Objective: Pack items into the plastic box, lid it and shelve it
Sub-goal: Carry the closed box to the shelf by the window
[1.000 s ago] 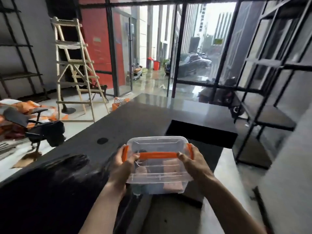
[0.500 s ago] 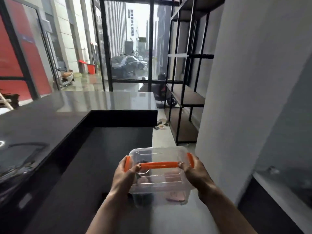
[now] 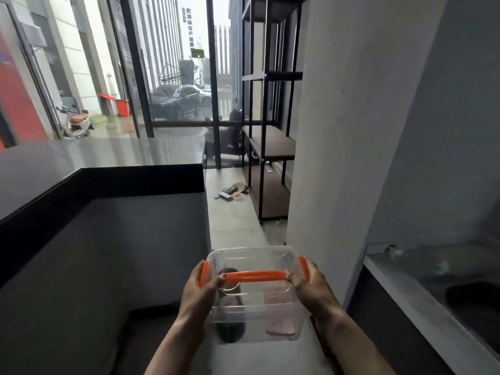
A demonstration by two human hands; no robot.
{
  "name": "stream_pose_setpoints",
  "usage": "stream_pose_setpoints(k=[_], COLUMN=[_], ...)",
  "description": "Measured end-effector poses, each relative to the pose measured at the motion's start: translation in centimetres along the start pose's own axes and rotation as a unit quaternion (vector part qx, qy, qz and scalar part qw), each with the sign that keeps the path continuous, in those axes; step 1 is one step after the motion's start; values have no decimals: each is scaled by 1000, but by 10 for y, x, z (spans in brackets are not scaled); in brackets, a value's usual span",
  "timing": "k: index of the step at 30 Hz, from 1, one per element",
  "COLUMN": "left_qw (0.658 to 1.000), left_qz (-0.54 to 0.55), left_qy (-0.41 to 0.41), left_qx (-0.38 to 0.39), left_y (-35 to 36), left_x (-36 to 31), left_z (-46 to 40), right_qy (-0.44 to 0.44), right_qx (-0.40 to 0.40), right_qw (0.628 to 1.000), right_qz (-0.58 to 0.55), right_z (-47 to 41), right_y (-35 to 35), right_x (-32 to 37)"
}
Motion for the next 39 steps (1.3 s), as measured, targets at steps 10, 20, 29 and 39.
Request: stream_pose_setpoints(k=[10, 20, 29, 39], left_qw=[1000, 998, 997, 998], left_qz=[4, 25, 47, 42], left_qy=[21, 56, 48, 38], left_qx=[6, 7, 32, 17], left_y=[20, 23, 46, 128], left_x=[1, -17, -82, -107], left_z=[-73, -255, -417, -612], right_qy=[-10, -33, -24, -27], right_qx=[-4, -9, -34, -63], right_qw=[1000, 999, 999, 997], right_qz=[20, 32, 14, 21], right_z=[-64, -229, -379, -600], right_y=[1, 55, 78, 71], right_x=[13, 64, 139, 172])
Point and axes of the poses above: each hand's wrist, its own z-axis away from the middle knuckle, its own y-axis out of the palm, x = y × z, the point moved 3 cm from there along -z, towards the middle knuckle
